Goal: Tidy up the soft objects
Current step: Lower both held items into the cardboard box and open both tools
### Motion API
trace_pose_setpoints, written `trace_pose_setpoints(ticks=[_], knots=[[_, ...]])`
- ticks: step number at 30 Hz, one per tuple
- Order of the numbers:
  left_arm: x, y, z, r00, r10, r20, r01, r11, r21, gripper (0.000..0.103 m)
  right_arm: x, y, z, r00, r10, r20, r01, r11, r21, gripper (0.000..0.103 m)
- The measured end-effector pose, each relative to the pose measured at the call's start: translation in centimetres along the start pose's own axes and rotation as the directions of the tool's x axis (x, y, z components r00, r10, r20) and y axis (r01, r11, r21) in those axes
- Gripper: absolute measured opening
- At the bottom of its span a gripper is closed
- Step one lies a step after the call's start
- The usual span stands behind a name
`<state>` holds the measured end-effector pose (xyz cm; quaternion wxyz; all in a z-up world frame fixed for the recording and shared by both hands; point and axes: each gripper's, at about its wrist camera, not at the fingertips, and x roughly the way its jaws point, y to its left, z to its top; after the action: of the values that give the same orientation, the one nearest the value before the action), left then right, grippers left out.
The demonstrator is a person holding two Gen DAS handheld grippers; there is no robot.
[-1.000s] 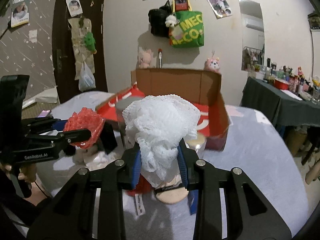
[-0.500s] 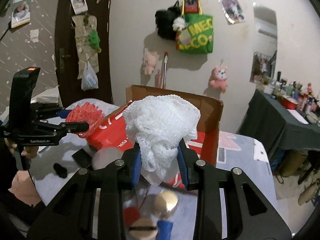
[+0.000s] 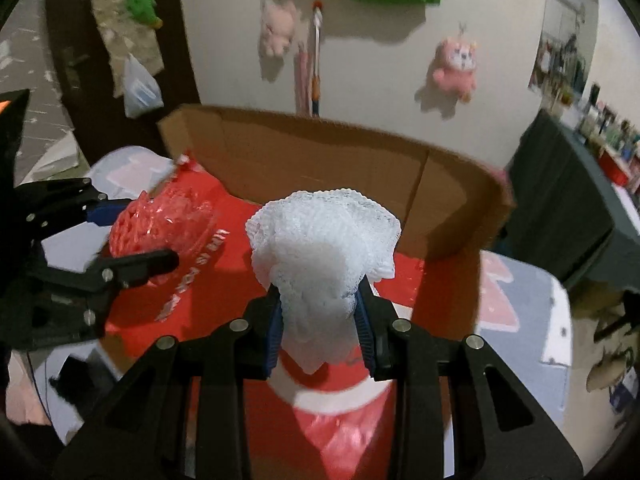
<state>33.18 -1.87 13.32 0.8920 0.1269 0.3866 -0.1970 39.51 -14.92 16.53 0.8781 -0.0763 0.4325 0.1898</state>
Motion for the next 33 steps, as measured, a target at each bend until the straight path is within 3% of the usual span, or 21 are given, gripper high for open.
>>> trace_pose_setpoints(ticks=[7, 13, 26, 33], knots=[[6.1, 1.5, 1.2, 0.996, 0.003, -0.094, -0.006, 1.0, -0.029, 0.045, 5.5, -1.2, 1.4, 0.996, -0.014, -0.091, 0.018, 0.999, 0.046, 0.03], [9.0, 2.4, 0.8, 0.986, 0.032, -0.162, -0.042, 0.997, -0.059, 0.046, 7.6, -1.6, 1.8, 0.991, -0.034, -0.133, 0.04, 0.998, 0.045, 0.033], [9.3, 2.5, 0.5, 0.983, 0.039, -0.18, -0.052, 0.996, -0.07, 0.048, 8.0, -1.6, 1.8, 0.986, -0.014, -0.164, 0.026, 0.997, 0.069, 0.046], [9.3, 2.9, 0.6, 0.983, 0.028, -0.18, -0.043, 0.995, -0.085, 0.056, 7.9, -2.3, 1.9, 0.987, -0.001, -0.16, 0.016, 0.995, 0.094, 0.052]])
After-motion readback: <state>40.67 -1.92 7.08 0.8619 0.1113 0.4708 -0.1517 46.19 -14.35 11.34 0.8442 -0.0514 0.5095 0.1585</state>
